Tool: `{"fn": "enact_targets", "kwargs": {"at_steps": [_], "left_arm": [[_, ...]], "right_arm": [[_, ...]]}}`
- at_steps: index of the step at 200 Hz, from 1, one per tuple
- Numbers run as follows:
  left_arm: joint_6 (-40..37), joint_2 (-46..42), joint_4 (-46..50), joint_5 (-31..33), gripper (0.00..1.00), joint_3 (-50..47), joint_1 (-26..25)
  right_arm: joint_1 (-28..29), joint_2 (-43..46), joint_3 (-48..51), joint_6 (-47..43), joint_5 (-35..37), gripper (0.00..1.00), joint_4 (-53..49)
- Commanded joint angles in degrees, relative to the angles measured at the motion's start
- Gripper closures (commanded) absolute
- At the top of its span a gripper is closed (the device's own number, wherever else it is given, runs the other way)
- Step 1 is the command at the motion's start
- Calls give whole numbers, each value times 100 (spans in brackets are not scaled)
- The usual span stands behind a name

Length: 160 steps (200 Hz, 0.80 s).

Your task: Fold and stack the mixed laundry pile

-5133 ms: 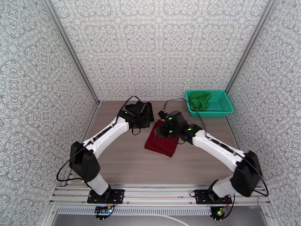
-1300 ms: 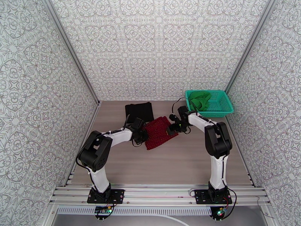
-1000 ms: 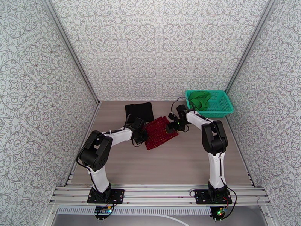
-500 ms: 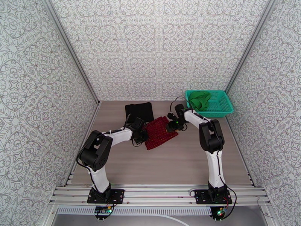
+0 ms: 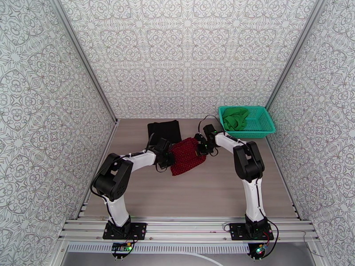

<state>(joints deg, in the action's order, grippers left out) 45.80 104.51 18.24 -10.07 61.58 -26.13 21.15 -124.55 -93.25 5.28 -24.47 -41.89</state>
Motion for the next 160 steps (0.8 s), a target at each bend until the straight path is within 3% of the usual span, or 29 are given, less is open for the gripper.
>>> {"fn": "enact_targets", "kwargs": {"at_steps": [1,40,85,120,160], "left_arm": [[-265,-754,26,254,100,156,-3],[-632,-1542,1156,317,100,1009,214],[-1023,-1759,1906,211,100,1783,698],[-1489,-1346,1922,33,100,2345,1253],[-2000,-418,1645,-282,100,3198,1824]], "right_arm": [[257,770,191,288,-87,100,68],[515,1614,297,761,60,100,178],[655,1927,-28,1230,122,100,589],[666,1402,-736,1336,290,100,1043],[664,31,-2196,1445,273,100,1318]]}}
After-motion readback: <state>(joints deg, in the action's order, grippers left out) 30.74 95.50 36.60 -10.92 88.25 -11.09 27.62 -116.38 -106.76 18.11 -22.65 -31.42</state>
